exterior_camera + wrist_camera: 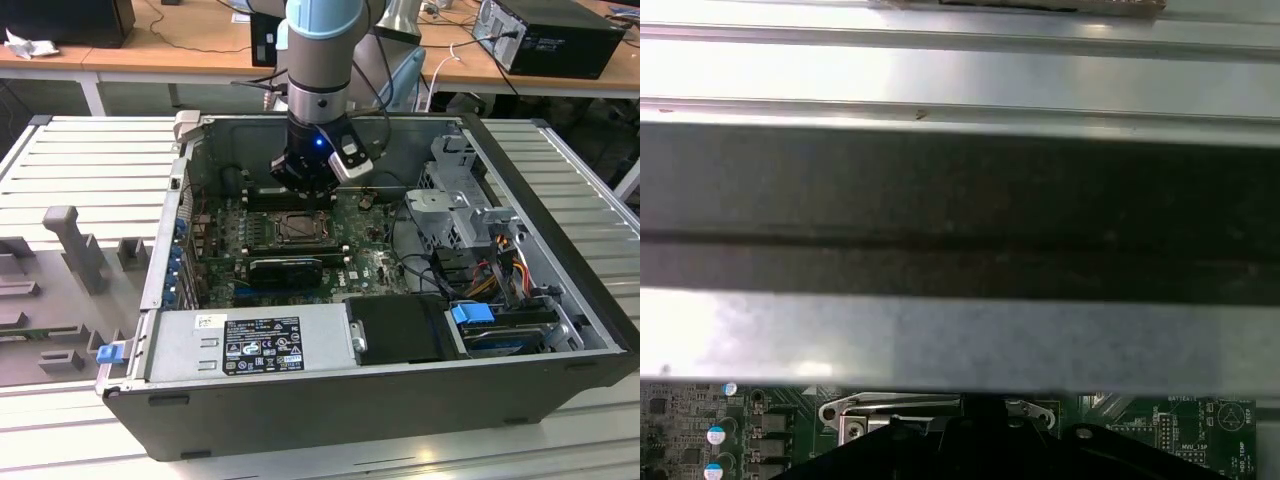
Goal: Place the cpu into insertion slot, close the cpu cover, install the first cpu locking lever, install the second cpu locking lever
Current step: 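Install the second cpu locking lever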
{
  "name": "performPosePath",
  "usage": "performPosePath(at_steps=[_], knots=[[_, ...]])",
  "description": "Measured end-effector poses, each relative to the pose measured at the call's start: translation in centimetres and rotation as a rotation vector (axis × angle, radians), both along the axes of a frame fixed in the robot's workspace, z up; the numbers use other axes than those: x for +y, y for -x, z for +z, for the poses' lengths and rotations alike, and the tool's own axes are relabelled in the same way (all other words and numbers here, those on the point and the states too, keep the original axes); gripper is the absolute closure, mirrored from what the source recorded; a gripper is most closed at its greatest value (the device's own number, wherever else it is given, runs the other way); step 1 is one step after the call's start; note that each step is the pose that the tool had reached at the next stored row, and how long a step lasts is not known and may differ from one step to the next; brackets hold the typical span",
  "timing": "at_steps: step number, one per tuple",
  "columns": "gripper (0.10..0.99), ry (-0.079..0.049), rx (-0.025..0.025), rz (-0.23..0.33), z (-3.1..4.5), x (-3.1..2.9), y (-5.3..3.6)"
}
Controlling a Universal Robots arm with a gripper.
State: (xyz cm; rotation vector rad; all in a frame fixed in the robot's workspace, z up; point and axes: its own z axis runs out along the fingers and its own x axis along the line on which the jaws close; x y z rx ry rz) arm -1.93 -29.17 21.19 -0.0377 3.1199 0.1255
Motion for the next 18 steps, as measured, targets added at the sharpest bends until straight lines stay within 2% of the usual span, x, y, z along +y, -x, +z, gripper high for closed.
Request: performPosePath(at_steps=[12,18], knots=[[0.98,0.0,0.0,0.0,0.15,-0.1,0.0],[0.98,0.0,0.0,0.0,0.68,-0.1,0.0]])
